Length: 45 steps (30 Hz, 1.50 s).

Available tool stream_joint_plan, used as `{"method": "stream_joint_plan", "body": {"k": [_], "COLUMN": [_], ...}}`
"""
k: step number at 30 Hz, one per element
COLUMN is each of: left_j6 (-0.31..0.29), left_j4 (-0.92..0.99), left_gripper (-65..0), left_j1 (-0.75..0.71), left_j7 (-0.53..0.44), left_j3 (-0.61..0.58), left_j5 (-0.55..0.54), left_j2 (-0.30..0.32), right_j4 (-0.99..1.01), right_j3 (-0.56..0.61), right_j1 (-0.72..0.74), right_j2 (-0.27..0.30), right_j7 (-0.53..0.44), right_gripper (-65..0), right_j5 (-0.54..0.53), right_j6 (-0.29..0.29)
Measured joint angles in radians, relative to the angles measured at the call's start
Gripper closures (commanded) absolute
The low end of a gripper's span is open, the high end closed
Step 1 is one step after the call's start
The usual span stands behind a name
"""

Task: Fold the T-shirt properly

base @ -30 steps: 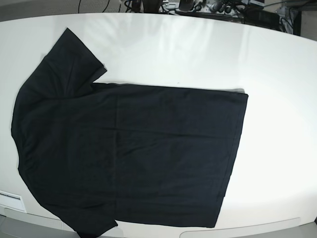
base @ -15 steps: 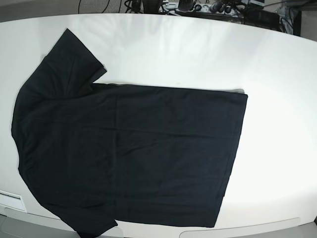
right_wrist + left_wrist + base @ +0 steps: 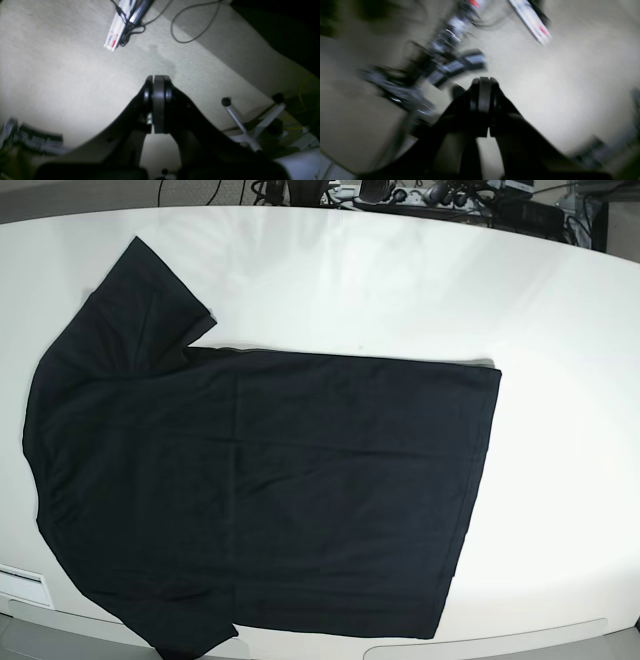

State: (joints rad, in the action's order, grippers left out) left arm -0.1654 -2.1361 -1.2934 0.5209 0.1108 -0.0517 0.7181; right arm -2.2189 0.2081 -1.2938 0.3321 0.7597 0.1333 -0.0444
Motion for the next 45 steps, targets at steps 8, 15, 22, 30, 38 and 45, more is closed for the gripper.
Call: {"method": "stream_joint_plan", "body": {"k": [8, 15, 22, 30, 38, 45], "left_j6": [-0.004, -0.058, -0.173, -0.27, -0.262, -0.231], "left_j4": [-0.211, -0.203, -0.097, 0.133, 0.352, 0.456], "left_gripper": [0.0, 0.0, 0.0, 0.0, -36.9, -36.9], "left_j1": [0.0, 0.17, 0.357, 0.648, 1.038, 1.378], "left_j7": [-0.053, -0.051, -0.161, -0.385, -0.579, -0.621], "left_j3": [0.26, 0.27, 0.248, -0.069, -0.466, -0.809], "left_j5": [0.046, 0.031, -0.008, 0.169, 0.296, 0.333], "left_j2": [0.06, 0.191, 0.275, 0.414, 0.463, 0.413], "right_j4": [-0.125, -0.125, -0.122, -0.122, -0.122, -0.122], "right_j3": [-0.153, -0.395, -0.531, -0.531, -0.53, -0.531], "right_j1": [0.005, 0.003, 0.253, 0.446, 0.449, 0.449], "right_j2": [0.0, 0.0, -0.001, -0.006, -0.006, -0.011], "right_j7": [-0.014, -0.151, -0.172, -0.166, -0.158, -0.153], "right_gripper": [0.0, 0.0, 0.0, 0.0, 0.0, 0.0], "right_j5": [-0.01, -0.128, -0.359, -0.448, -0.445, -0.445], "right_j6": [-0.047, -0.117, -0.276, -0.32, -0.342, -0.341]}}
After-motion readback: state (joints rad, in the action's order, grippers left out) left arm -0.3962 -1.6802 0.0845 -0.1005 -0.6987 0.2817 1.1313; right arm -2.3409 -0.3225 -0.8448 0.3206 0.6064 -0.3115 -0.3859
